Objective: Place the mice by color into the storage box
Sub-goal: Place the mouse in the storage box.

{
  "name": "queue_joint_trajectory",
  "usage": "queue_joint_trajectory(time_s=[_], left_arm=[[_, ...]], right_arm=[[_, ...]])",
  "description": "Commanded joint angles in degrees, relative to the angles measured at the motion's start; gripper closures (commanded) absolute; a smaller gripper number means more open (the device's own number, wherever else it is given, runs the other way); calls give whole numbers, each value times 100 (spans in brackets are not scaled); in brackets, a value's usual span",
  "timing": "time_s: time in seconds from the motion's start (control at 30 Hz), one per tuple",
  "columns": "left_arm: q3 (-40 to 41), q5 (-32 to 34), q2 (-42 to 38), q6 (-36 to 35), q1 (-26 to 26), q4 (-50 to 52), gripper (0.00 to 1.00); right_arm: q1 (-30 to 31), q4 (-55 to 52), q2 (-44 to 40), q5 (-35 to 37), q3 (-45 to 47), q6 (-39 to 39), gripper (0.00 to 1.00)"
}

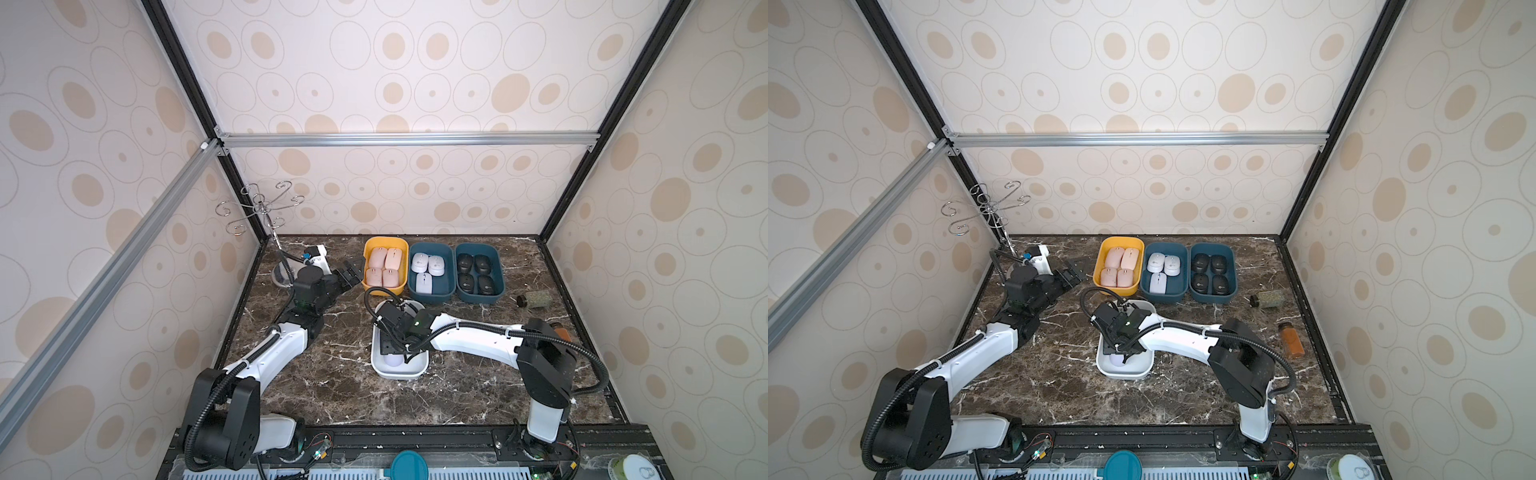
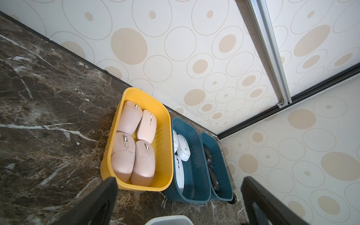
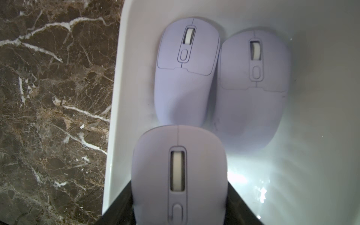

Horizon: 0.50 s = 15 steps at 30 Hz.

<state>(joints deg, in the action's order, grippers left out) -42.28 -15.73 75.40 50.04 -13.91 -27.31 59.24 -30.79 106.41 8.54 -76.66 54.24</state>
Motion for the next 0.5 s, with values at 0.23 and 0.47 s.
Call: queue_joint_trajectory(time_s=[0.23,0.47], left_arm=[[-21,28,-140,-59,55,6,0],[-18,22,-108,-49,55,6,0]], right_arm=[[107,392,307,-511,228,422,48],[107,393,442,-563,196,457,42]])
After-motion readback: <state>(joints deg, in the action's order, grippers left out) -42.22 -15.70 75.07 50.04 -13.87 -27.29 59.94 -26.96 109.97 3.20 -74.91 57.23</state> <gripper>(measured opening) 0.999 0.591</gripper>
